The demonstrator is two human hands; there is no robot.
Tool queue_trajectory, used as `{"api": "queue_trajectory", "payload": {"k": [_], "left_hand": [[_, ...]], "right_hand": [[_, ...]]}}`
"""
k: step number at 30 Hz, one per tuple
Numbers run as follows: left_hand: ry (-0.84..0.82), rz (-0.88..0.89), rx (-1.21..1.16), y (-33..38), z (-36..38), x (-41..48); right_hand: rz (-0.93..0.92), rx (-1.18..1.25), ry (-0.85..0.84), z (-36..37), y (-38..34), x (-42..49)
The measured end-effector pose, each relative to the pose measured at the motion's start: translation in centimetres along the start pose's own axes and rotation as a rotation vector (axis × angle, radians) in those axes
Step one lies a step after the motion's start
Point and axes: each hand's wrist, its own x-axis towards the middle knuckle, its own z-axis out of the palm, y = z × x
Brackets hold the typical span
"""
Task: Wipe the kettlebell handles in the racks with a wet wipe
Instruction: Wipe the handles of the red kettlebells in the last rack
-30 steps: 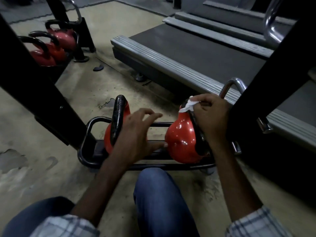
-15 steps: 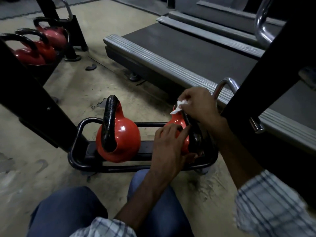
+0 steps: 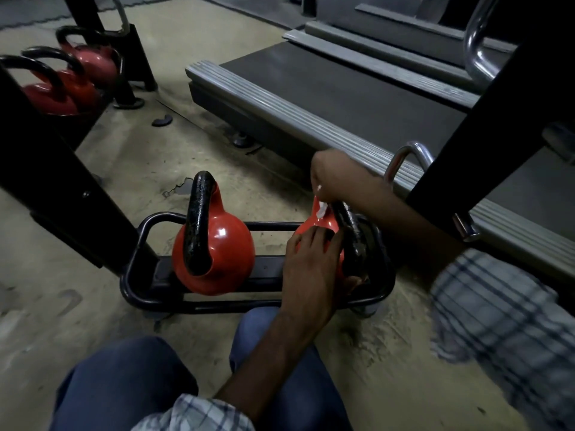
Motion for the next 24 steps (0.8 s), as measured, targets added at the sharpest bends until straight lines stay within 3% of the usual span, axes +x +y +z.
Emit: {"api": "queue_trajectory", "payload": {"k": [3, 7, 11, 13, 16, 19, 21, 24], "left_hand": [[0.004, 0.007, 0.011, 0.1, 0.0, 0.0], [-0.006, 0.009, -0.042, -0.1, 0.0, 0.0], [-0.057, -0.015, -0.064, -0.3, -0.1, 0.2], [-0.072, -0.017, -0.095, -0.4, -0.1, 0.2], [-0.073, -0.053, -0.156, -0.5, -0.2, 0.4], [-0.022, -0.091, -0.192, -0.6, -0.1, 0.8], [-0.002, -0.075, -0.209, -0.8, 0.2, 1.0], [-0.028, -0.065, -0.220, -1.3, 0.4, 1.2]], "right_hand": [[0.103, 0.077, -0.026, 0.2, 0.6, 3.3], [0.317, 0.353, -0.132, 0.0, 3.6, 4.1], [0.531, 0.969, -0.031, 2.3, 5.2, 1.6], [0.553, 1.206, 0.100, 3.8, 5.6, 0.2], [0.447, 1.104, 0.327, 4.6, 5.7, -2.9], [0.205, 0.768, 0.501, 4.2, 3.8, -8.2], [0.060, 0.550, 0.545, 4.6, 2.2, -11.7], [0.045, 0.427, 0.538, 6.3, 0.7, -15.4]]}}
